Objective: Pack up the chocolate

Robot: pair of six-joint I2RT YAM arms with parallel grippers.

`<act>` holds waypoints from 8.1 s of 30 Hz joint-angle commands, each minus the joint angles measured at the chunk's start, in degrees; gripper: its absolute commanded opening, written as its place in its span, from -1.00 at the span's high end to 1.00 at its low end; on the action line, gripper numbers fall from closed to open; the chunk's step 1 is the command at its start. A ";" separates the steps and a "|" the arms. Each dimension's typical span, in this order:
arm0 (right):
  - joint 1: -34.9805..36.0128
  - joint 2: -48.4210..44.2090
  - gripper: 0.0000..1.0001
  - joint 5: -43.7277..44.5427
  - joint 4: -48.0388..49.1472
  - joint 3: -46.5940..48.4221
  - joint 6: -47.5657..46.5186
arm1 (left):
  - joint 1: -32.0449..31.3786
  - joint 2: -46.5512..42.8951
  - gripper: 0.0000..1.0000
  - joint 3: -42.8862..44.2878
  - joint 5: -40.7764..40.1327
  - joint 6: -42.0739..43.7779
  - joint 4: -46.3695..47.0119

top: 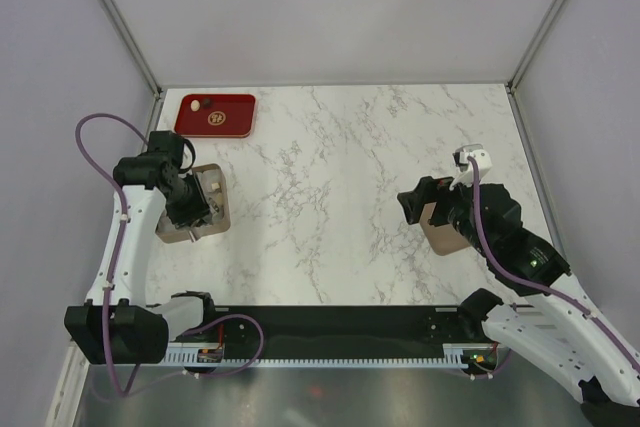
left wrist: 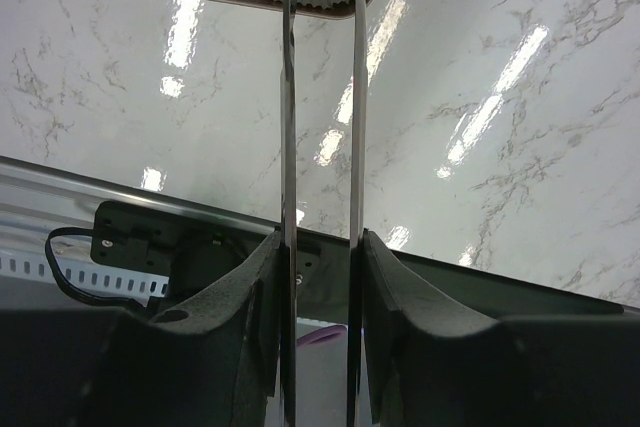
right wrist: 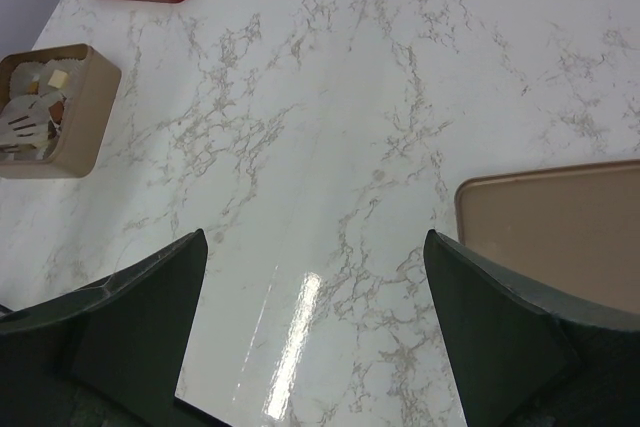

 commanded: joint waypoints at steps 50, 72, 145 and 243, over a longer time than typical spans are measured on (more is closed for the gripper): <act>0.29 8.02 -0.96 6.81 -2.55 7.10 0.46 | 0.06 31.20 0.05 27.02 -16.35 8.77 37.04; 0.20 16.28 -0.96 9.81 2.19 6.66 1.69 | 5.33 54.15 0.07 40.12 -10.65 18.27 47.86; 0.29 10.22 -0.93 6.91 -0.61 6.66 4.59 | 3.49 41.15 0.25 30.72 -9.75 13.80 32.85; 0.20 5.74 -0.96 6.11 -3.09 9.56 1.43 | 2.96 28.82 0.02 30.27 -5.09 10.63 30.19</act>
